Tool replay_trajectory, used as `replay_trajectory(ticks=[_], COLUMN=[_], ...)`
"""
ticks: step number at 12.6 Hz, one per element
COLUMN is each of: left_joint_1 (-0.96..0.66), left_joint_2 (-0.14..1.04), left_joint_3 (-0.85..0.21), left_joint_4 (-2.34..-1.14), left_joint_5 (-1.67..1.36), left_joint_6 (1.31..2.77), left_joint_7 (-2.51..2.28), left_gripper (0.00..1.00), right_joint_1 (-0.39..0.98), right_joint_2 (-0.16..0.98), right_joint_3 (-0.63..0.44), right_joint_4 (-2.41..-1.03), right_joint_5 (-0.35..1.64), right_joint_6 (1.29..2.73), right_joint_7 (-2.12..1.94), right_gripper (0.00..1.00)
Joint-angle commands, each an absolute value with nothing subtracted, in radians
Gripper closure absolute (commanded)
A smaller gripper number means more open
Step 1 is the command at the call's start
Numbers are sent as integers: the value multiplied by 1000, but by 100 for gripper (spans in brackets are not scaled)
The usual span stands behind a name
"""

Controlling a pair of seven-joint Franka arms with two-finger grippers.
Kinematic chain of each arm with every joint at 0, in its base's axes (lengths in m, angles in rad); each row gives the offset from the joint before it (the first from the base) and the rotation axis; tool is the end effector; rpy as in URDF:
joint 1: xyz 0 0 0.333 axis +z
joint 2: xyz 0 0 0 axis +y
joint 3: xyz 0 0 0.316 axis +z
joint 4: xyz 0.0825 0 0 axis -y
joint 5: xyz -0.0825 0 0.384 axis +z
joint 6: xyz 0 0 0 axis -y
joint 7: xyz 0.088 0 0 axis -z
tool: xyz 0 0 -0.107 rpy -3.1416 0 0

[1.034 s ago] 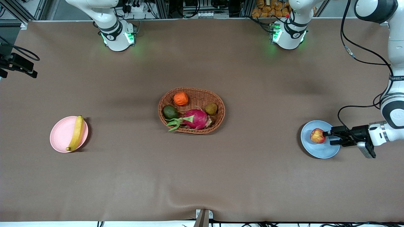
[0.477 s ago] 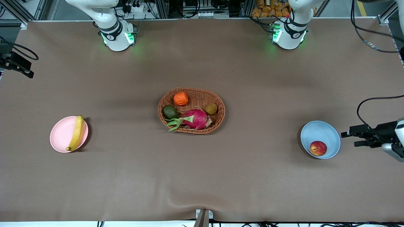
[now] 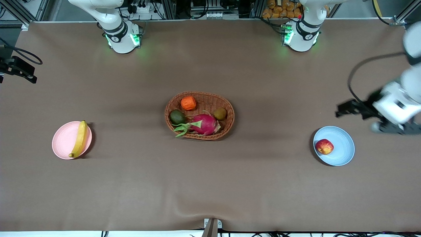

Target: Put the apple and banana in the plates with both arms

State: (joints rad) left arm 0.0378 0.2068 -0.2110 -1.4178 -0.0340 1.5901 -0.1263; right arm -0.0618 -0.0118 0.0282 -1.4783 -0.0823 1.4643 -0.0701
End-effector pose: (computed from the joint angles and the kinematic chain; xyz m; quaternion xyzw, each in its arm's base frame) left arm 0.6091 -0.0967 0.5798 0.9989 -0.0210 -0.0205 0.0359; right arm 0.5392 -0.0275 0.6652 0.9991 0.0139 -0.0032 0.0410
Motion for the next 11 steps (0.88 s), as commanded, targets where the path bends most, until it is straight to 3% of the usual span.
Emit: replay_trajectory(ticks=[1,5,8,11], left_joint_1=[14,-107,-110,-103], left_joint_2=[143,80,11,-81], left_joint_3=[-198,-82,-75,-75], left_joint_4=[-1427,-1419,-1434,-1538], left_joint_5=[9,23,21,21], left_joint_6=[1530,1491,1427,1425], left_joint_7=[-155,-152,-155,-153], left_gripper=[0,0,0,0], right_joint_1=[-71,-83,-84,-75], right_joint_2=[-20,-26,-23,-28], right_joint_3=[25,20,20,25], right_joint_4=[-1485,-1491,-1493,-1497], right_joint_5=[-39,34,34,34], right_joint_6=[1474,1471,1473,1474], right_joint_7=[-69,-26,-26,-26], right_gripper=[0,0,0,0])
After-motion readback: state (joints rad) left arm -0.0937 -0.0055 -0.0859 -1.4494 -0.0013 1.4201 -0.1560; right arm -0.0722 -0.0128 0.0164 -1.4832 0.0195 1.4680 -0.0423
